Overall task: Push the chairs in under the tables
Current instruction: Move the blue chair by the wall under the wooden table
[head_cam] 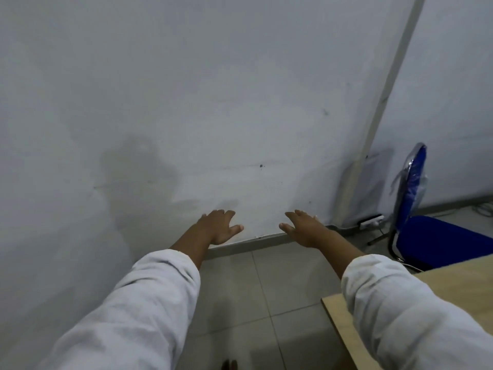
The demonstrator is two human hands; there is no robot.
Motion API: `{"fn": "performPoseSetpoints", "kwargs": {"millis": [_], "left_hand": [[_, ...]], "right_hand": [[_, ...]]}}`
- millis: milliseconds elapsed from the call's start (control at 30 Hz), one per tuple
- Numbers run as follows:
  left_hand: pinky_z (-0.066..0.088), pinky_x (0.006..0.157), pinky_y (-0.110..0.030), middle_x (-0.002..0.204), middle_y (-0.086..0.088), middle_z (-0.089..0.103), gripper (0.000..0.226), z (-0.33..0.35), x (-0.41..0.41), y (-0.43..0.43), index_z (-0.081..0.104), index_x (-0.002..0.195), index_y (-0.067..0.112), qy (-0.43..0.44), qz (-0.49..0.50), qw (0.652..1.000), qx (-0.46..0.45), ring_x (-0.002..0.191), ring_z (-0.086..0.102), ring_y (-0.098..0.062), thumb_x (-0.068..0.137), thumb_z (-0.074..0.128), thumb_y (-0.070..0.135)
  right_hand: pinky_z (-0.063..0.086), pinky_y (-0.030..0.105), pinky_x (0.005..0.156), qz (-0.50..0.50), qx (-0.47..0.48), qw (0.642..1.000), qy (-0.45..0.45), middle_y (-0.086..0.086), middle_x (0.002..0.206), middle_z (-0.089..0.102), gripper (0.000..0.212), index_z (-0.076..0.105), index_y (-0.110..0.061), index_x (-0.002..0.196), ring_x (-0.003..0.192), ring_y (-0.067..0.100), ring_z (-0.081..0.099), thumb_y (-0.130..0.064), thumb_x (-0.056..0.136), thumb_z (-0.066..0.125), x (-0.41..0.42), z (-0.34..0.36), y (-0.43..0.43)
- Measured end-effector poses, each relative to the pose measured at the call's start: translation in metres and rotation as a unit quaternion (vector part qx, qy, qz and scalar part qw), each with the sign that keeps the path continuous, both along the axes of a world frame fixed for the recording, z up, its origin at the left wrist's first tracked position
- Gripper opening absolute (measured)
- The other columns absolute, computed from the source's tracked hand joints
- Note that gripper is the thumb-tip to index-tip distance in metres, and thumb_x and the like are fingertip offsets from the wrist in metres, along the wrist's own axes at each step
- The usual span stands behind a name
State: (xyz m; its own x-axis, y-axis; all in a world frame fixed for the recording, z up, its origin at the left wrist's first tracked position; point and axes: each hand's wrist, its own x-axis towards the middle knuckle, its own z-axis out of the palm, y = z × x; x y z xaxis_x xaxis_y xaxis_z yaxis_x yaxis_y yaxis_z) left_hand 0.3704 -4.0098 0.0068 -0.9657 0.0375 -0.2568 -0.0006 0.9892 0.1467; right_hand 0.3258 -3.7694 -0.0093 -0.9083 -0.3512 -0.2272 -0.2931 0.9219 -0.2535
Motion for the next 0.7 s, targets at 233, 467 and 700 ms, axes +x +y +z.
{"fn": "performPoseSetpoints", "kwargs": {"millis": [233, 467, 700], "left_hand": [[0.020, 0.119, -0.047, 0.160, -0.010, 0.021, 0.068, -0.015, -0.174, 0.004, 0.021, 0.151, 0.018, -0.028, -0.080, 0.996, 0.010, 0.146, 0.023, -0.029, 0.096, 0.030, 0.057], [0.024, 0.118, -0.047, 0.160, -0.008, 0.023, 0.068, -0.026, -0.306, 0.049, 0.024, 0.150, 0.019, -0.049, -0.166, 0.985, 0.029, 0.145, 0.026, -0.029, 0.095, 0.032, 0.058], [0.028, 0.115, -0.044, 0.159, -0.008, 0.026, 0.067, -0.035, -0.434, 0.147, 0.027, 0.150, 0.019, -0.047, -0.269, 0.961, 0.033, 0.143, 0.030, -0.029, 0.095, 0.034, 0.057]], "right_hand": [[0.010, 0.055, 0.117, -0.110, 0.001, 0.994, -0.018, 0.012, 0.160, 0.018, 0.062, 0.022, -0.015, 0.150, 0.148, 0.029, 0.016, -0.049, 0.099, 0.030, -0.132, -0.024, 0.020], [0.021, 0.052, 0.116, -0.222, -0.067, 0.973, -0.020, 0.014, 0.156, 0.029, 0.063, 0.030, -0.011, 0.147, 0.144, 0.030, 0.025, -0.049, 0.097, 0.037, -0.218, -0.034, 0.064], [0.028, 0.045, 0.115, -0.311, -0.099, 0.945, 0.016, 0.018, 0.152, 0.034, 0.059, 0.032, -0.008, 0.146, 0.140, 0.033, 0.033, -0.041, 0.098, 0.043, -0.313, -0.033, 0.150]]}}
